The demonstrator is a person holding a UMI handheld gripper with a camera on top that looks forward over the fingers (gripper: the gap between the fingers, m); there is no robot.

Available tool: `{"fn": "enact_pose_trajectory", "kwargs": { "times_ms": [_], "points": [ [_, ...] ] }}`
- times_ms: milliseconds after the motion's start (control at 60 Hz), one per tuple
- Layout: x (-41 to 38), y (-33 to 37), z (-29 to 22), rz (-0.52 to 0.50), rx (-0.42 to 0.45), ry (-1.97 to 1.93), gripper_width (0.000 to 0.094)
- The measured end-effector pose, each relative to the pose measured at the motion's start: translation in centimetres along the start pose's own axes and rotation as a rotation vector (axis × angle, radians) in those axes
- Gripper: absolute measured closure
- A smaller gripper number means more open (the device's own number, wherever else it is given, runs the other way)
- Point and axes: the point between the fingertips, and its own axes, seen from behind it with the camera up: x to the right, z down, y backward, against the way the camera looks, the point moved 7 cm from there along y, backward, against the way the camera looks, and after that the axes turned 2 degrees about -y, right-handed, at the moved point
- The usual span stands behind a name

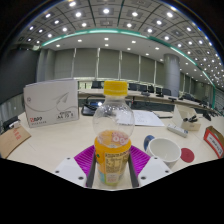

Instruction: Pour water

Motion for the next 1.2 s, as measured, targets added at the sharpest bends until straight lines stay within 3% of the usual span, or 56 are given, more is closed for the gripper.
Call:
{"fn": "enact_pose_trajectory", "kwargs": {
  "times_ms": [183, 317, 633, 867, 1150, 1200],
  "points": [
    [0.0, 0.4, -0.3, 0.022, 0.026, -0.001, 0.0524],
    [-1.4, 1.2, -1.9, -0.04, 0.031, -0.073, 0.0545],
    [-2.4, 2.2, -7.7, -0.389, -0.016, -1.122, 0.0547],
    [-0.2, 1.2, -8.0, -0.575, -0.027, -1.748, 0.0548],
    [0.7, 1.5, -8.8, -0.603, -0.062, -1.953, 0.0548],
    [0.1, 4.3, -7.4, -0.607, -0.072, -1.944, 0.0547]
  ]
}}
